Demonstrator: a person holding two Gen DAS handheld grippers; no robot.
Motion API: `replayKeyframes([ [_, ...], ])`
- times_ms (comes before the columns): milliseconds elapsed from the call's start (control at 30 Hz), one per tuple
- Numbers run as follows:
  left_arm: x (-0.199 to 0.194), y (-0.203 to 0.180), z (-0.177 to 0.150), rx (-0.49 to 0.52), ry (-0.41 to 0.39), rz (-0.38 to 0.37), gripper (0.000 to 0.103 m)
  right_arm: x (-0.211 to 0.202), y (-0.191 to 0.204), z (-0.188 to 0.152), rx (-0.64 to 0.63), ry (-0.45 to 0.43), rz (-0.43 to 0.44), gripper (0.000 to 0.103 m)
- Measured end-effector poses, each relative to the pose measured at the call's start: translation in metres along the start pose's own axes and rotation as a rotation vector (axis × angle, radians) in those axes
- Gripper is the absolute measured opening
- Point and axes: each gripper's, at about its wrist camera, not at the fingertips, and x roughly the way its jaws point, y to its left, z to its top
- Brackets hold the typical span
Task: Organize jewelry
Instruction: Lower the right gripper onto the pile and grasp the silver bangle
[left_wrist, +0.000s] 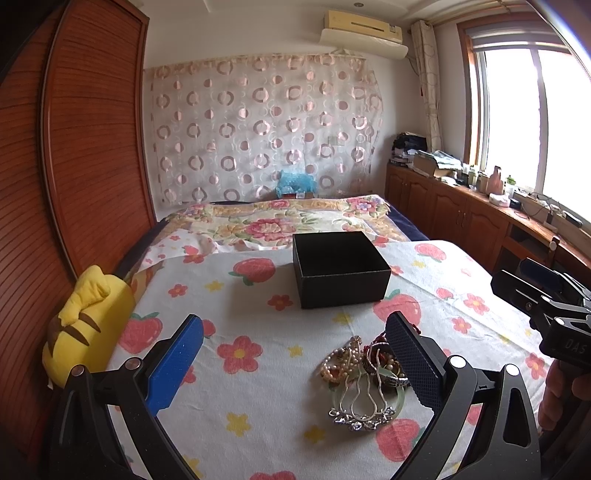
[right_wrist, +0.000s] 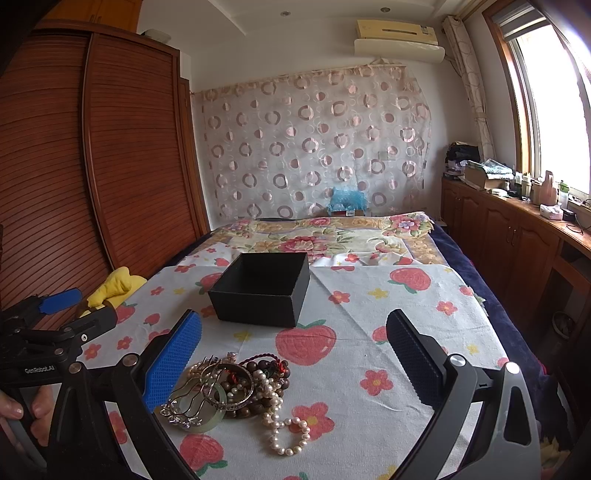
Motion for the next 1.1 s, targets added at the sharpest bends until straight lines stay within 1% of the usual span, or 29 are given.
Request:
replayKeyframes([
  [33,0.001,-0.002,-0.007,-0.001,0.004,0.0,0.095,0.0,0.0,0.0,0.001,0.001,0.001,0.1],
  [200,0.01,0.0,-0.016,-0.005,0.033,-0.001,0.095,0.014,0.005,-0.008,-0.008,0.027,0.011,0.1],
  [300,0.02,0.003,-0.018,-0.006,0.058,-0.009,0.095,0.02,0.007,-0.012,-0.022,0.055,0.046,0.1],
  [467,0.03,0.012,-0.022,-0.005,0.112,-0.014,0.095,0.032,0.02,-0.022,-0.058,0.118,0.112,0.089],
  [633,0.041,0.02,-0.031,0.002,0.154,-0.012,0.095,0.048,0.027,-0.037,-0.101,0.196,0.166,0.076],
  [667,0.042,0.021,-0.032,0.001,0.162,-0.013,0.095,0.052,0.03,-0.04,-0.107,0.213,0.175,0.074],
  [733,0.046,0.023,-0.034,0.002,0.175,-0.015,0.095,0.056,0.034,-0.044,-0.119,0.24,0.195,0.068],
  [833,0.05,0.026,-0.036,0.001,0.184,-0.019,0.095,0.065,0.04,-0.05,-0.131,0.272,0.215,0.066],
  [1100,0.058,0.029,-0.04,0.0,0.212,-0.03,0.095,0.084,0.048,-0.056,-0.143,0.344,0.275,0.066],
])
